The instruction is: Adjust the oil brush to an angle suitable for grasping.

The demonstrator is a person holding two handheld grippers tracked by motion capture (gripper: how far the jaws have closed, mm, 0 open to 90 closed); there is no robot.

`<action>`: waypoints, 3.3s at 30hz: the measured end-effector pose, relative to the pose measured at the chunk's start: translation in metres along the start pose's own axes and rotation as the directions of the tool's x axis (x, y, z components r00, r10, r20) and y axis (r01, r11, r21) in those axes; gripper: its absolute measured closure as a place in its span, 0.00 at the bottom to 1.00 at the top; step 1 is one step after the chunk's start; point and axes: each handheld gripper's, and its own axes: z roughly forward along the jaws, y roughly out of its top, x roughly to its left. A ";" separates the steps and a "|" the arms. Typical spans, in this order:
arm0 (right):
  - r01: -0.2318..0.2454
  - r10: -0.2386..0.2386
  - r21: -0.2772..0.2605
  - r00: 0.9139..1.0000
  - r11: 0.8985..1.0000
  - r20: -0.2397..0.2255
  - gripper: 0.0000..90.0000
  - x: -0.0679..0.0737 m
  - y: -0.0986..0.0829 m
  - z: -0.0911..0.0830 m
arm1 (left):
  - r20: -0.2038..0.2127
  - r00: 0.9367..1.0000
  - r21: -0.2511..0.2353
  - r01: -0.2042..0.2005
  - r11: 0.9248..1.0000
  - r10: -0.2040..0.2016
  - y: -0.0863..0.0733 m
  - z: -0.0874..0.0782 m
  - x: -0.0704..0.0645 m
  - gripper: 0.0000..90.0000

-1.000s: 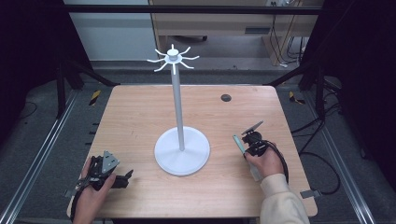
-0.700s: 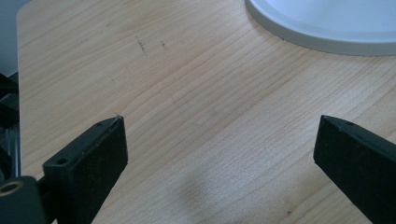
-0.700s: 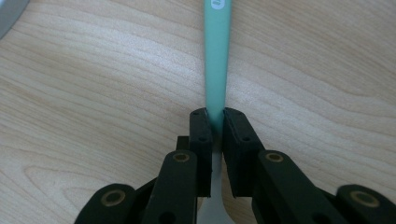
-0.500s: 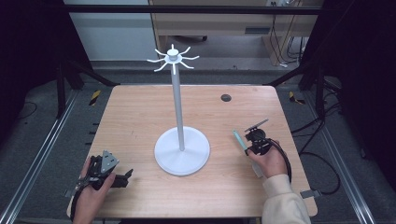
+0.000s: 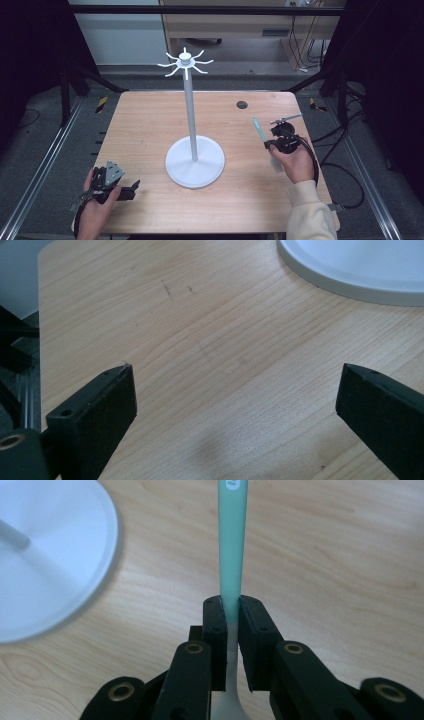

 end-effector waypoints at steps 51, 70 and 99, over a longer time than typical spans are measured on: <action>0.087 -0.124 -0.512 0.992 0.854 -0.038 0.92 0.051 0.028 -0.097 | -0.008 1.000 -0.024 0.006 1.000 -0.006 0.002 -0.003 0.001 0.03; 0.158 -0.224 -0.592 0.974 0.790 -0.039 0.92 0.084 0.030 -0.125 | -0.003 1.000 -0.022 -0.003 1.000 0.002 0.003 -0.002 0.000 0.03; 0.129 -0.325 -0.681 0.931 0.721 -0.167 0.92 0.113 0.032 -0.146 | -0.001 1.000 -0.018 0.000 1.000 0.000 0.002 -0.002 0.000 0.03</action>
